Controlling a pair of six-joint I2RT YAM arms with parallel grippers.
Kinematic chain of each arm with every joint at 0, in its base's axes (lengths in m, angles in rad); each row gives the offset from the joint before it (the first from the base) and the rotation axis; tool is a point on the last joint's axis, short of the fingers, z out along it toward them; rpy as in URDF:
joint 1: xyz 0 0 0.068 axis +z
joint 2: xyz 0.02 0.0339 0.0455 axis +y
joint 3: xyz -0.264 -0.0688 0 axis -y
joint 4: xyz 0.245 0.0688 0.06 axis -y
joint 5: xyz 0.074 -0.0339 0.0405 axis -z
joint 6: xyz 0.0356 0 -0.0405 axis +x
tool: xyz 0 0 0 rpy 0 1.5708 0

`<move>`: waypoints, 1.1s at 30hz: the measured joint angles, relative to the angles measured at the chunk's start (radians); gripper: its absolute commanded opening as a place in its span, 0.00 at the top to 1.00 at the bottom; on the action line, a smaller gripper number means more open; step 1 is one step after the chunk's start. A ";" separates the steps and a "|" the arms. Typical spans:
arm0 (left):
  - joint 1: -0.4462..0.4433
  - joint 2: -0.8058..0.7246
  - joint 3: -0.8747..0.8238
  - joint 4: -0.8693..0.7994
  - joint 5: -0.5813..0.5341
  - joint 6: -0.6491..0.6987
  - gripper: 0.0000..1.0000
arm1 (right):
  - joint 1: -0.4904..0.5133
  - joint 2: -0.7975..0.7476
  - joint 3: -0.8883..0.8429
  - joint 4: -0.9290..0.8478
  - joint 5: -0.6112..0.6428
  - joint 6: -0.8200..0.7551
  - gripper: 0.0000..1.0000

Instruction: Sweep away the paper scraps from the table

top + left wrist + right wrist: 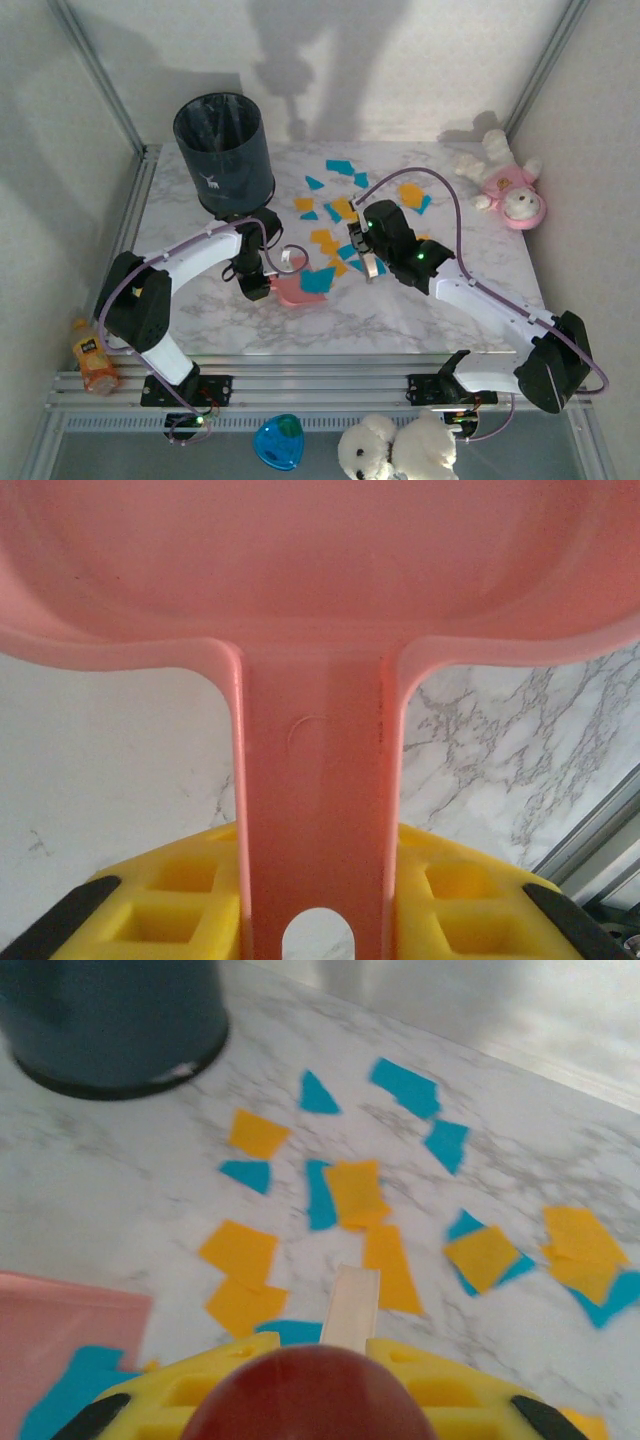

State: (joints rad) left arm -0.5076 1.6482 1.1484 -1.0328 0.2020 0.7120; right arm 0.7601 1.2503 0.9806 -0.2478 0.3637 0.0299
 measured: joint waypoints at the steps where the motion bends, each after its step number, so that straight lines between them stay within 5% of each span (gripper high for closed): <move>1: -0.002 0.000 0.000 0.000 0.002 0.000 0.82 | 0.000 -0.001 -0.009 -0.008 0.023 0.001 1.00; 16: -0.023 0.019 0.031 0.000 0.020 0.003 0.82 | 0.000 -0.033 -0.078 -0.088 0.155 0.018 1.00; 33: -0.034 0.066 0.071 0.004 0.042 0.007 0.82 | 0.000 -0.024 -0.078 -0.053 -0.142 0.000 1.00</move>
State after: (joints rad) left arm -0.5419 1.7145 1.2194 -1.0290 0.2440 0.7189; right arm 0.7601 1.2266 0.9028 -0.3004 0.2214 0.0296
